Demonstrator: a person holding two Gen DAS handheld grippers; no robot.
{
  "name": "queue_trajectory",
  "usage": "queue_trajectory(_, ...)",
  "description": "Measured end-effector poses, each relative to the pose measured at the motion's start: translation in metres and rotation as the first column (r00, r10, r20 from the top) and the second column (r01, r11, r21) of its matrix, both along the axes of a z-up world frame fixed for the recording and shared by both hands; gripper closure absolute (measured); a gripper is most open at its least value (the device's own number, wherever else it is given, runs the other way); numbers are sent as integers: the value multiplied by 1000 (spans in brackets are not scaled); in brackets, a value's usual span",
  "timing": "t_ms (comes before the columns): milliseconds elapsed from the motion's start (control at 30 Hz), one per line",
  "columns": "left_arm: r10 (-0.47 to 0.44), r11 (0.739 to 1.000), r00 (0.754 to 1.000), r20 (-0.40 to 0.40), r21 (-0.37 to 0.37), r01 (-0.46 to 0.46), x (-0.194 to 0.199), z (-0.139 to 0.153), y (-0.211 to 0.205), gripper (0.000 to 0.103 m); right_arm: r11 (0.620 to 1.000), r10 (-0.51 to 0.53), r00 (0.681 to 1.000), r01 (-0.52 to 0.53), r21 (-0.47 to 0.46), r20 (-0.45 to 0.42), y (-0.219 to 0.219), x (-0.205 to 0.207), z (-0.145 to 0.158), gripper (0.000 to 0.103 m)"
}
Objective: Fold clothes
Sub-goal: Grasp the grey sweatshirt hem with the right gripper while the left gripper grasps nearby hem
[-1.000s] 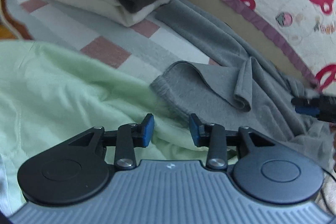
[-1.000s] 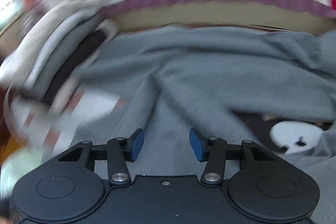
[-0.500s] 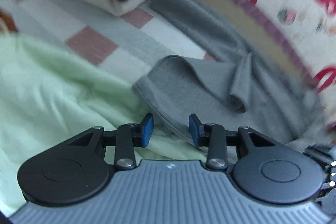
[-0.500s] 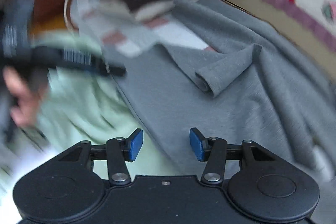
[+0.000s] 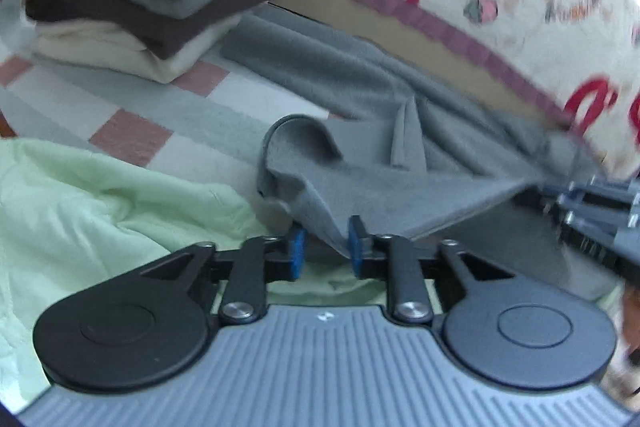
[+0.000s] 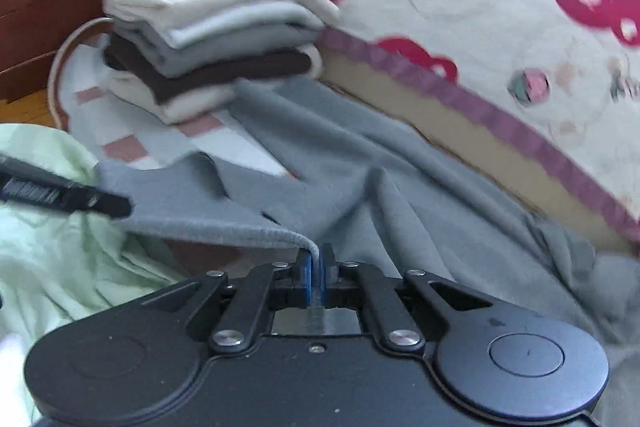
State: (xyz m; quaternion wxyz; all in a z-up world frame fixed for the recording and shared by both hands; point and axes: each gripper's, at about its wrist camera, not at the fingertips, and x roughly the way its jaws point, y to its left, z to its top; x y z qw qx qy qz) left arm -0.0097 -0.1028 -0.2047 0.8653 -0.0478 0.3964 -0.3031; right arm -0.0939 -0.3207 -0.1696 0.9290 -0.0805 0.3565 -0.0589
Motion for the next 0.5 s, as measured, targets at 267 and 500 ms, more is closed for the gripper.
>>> queue_trajectory(267,34,982,974,-225,-173,-74,24,-27,7,66,991,-13,998,22,130,-63,-14,-19,-20,100)
queue_trajectory(500,-57,998,998,26,7,57,8,-2,-16,96,979,-4,996,23,203,-91,-11,-32,-31,91)
